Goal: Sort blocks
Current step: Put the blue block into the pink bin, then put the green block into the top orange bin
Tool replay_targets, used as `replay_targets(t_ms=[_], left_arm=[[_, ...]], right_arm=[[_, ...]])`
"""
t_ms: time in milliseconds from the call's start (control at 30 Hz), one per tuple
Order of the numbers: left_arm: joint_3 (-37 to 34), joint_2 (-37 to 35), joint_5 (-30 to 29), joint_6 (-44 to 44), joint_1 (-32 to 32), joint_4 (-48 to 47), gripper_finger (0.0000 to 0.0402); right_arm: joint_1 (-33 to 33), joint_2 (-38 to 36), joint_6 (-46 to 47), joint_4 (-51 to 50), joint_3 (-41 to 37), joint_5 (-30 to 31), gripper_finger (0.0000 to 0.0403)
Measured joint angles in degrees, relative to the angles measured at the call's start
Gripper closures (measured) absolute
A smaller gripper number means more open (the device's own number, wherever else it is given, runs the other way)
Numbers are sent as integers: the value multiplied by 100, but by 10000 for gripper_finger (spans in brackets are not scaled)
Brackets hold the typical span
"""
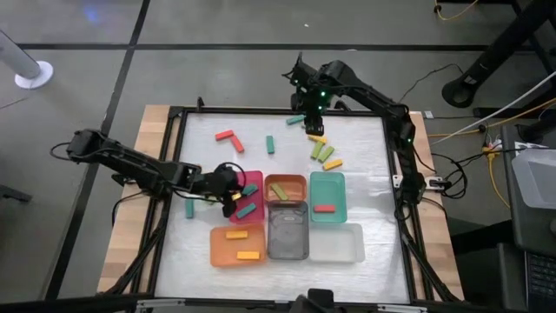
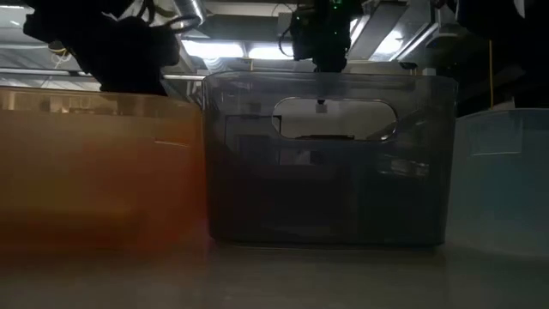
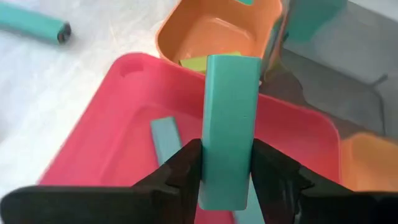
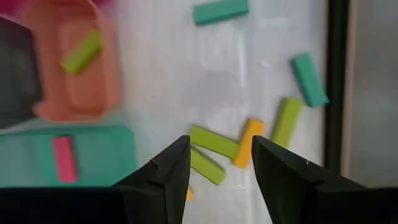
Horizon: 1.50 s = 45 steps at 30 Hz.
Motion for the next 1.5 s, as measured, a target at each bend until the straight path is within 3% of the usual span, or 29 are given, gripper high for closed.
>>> replay_targets(t_ms=[133, 367, 567, 700, 800, 1267, 1500], left_arm=[[0, 50, 2, -399, 21, 24, 258], [0, 50, 2, -507, 19, 92, 235], [0, 50, 2, -574, 21, 114, 234], [0, 50, 0, -868, 19, 111, 233], [0, 50, 0, -1077, 19, 107, 233], [0, 50, 0, -1356, 19, 103, 233], [0, 50, 0, -1648, 19, 107, 233]], right_arm=[[-368, -121, -98, 14, -241, -426, 233], [-1078, -473, -356, 182, -1803, -417, 233], [-1305, -470, -317, 2501, -3002, -320, 233], [-1211, -467, -98, 4169, -3451, 110, 233], [-1166, -378, -46, 4506, -3543, 184, 233], [-1094, 372, 563, 4309, -3556, 195, 233], [-1094, 632, 573, 4314, -3556, 774, 233]])
